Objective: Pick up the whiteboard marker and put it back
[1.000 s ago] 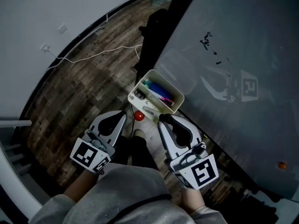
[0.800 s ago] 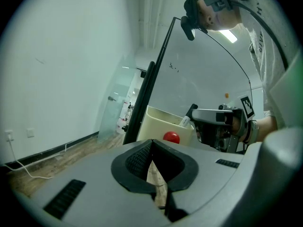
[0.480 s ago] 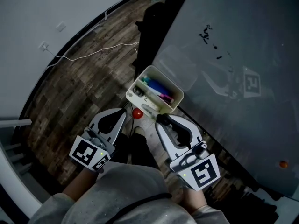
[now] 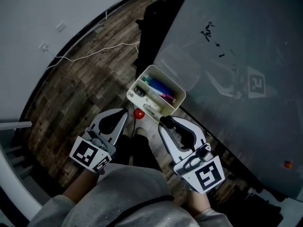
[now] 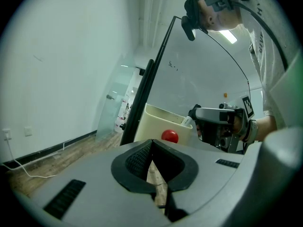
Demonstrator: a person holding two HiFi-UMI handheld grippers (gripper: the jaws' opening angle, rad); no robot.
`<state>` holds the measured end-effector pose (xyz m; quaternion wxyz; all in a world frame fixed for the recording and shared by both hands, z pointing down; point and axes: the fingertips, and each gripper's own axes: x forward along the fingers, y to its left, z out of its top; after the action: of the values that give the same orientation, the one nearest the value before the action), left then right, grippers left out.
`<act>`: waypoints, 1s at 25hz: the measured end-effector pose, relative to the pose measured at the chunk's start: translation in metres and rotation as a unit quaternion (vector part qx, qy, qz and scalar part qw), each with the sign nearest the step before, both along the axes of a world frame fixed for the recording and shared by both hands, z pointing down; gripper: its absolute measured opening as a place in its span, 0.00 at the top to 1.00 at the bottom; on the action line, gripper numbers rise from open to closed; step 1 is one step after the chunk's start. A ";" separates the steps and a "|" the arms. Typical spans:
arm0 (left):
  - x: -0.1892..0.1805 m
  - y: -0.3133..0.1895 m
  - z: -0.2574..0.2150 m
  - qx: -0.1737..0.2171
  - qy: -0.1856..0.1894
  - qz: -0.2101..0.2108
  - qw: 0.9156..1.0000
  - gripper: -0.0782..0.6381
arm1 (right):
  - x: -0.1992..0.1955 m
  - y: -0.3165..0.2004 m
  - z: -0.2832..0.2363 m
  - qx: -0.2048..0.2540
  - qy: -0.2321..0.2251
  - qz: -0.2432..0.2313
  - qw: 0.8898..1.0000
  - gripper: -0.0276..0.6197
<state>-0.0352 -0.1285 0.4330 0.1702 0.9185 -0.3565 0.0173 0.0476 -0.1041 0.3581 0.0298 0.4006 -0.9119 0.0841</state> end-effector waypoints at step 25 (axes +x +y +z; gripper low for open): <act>-0.002 0.015 -0.002 0.004 -0.001 -0.007 1.000 0.87 | 0.004 0.014 0.009 -0.011 0.000 0.003 1.000 0.81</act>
<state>-0.0367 -0.1139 0.4312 0.1662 0.9167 -0.3630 0.0157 0.0517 -0.0902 0.3674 0.0341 0.4035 -0.9096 0.0937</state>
